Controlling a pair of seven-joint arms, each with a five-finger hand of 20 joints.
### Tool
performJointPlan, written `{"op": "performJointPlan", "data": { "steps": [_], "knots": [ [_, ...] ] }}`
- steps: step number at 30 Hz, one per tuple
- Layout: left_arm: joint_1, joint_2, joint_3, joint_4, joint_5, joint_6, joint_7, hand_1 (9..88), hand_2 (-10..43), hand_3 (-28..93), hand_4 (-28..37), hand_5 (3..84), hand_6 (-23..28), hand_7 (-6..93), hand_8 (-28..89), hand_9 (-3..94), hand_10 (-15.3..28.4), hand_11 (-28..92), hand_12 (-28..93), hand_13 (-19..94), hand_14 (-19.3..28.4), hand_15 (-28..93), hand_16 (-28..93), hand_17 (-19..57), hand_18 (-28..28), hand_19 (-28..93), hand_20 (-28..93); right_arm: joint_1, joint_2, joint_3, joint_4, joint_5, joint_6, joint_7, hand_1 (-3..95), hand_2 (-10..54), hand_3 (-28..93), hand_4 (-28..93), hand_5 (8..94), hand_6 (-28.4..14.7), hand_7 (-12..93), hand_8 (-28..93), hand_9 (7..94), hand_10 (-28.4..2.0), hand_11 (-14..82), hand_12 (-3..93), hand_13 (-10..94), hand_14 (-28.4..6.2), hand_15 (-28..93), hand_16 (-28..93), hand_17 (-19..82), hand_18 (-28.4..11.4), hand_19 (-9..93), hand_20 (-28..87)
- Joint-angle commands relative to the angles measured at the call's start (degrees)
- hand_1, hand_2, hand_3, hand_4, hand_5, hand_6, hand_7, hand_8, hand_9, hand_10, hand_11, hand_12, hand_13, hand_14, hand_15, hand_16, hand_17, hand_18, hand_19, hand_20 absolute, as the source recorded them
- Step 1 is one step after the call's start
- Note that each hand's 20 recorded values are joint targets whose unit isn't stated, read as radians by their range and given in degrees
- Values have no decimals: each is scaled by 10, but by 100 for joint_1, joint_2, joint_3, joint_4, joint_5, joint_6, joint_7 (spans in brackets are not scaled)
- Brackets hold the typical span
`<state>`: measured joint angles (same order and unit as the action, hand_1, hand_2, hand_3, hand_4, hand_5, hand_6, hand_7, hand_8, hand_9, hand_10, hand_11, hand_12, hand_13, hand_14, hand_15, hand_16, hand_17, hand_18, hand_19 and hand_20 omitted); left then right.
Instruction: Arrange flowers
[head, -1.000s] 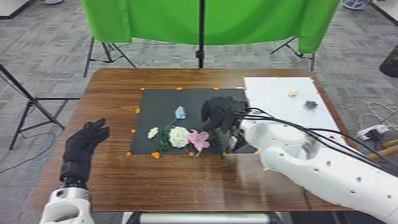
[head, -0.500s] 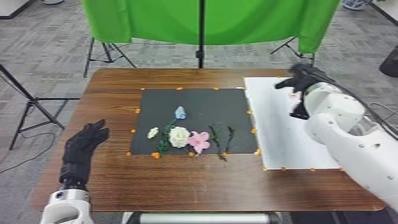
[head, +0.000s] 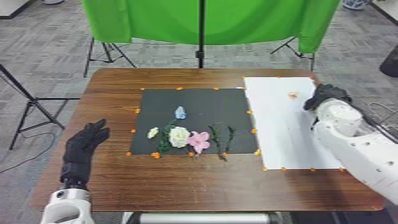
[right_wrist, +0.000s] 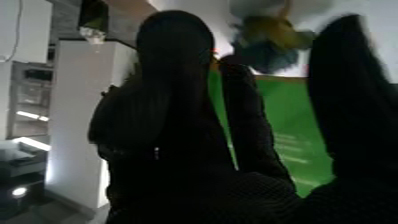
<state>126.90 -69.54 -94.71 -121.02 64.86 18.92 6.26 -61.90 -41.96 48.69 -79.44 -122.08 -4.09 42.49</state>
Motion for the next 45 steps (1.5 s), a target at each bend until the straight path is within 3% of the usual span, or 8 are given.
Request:
{"op": "performJointPlan", "data": {
  "steps": [1,2,4,10,14,29,39,45],
  "knots": [
    [-1,8,-8,32,21,2,-40,217,68,623,-283,473,48,114,-55,444,145,184,120,300,178,255,2,-8,137,136,204,-385,98,-202,85,-216,1768,-593,483,-95,633,-201,623,18,152,-73,773,-118,158,202,908,-29,571,312,651,-112,932,519],
    [3,6,-6,32,16,4,-35,217,68,623,-283,473,48,115,-55,444,145,184,120,300,178,256,2,-8,137,136,204,-444,127,-159,-39,-249,1887,-627,559,-95,570,-201,701,20,173,16,850,-100,137,282,930,-18,577,320,674,-107,932,549],
    [14,3,1,30,19,-19,-29,216,68,624,-283,473,48,114,-55,444,145,184,120,300,178,257,2,-8,137,136,204,-642,207,34,-450,-326,2007,-714,602,-95,553,-198,766,21,194,61,902,-90,128,326,937,-13,590,322,689,-104,932,568],
    [32,8,-15,25,18,-10,-55,217,69,624,-283,473,48,114,-55,444,146,183,120,300,178,256,1,-8,137,137,204,-638,467,-170,-1957,58,1743,-1270,611,-95,564,-195,792,17,198,69,920,-85,126,334,937,-8,606,312,698,-101,932,581],
    [-39,13,23,38,34,-50,-67,217,69,623,-283,474,50,113,-55,445,146,184,120,300,178,256,1,-9,137,137,204,-283,381,-671,-2419,498,1387,-1655,609,-95,564,-191,792,18,197,72,919,-84,120,340,937,-6,605,312,696,-99,932,586],
    [-40,5,36,47,20,-46,-82,217,69,624,-283,472,49,113,-55,444,146,184,120,299,178,253,1,-8,137,137,204,73,-13,-1363,-2368,1083,723,-1964,590,-95,565,-180,782,19,193,71,906,-86,111,341,936,-10,588,327,686,-97,932,586],
    [-49,1,41,55,9,-70,-80,218,69,623,-283,472,48,112,-55,444,145,184,120,298,178,254,1,-9,137,137,204,173,-128,-1643,-2388,1140,865,-2152,577,-95,560,-180,777,21,185,68,894,-90,121,331,929,-15,581,335,679,-101,932,575],
    [-32,1,39,43,10,-78,-91,218,69,622,-283,472,49,113,-55,444,145,184,120,298,178,254,2,-9,137,136,204,87,-85,-1530,-2432,1070,402,-2138,538,-95,541,-159,744,16,170,64,864,-98,157,299,923,-18,580,342,673,-102,932,571]
  ]
}}
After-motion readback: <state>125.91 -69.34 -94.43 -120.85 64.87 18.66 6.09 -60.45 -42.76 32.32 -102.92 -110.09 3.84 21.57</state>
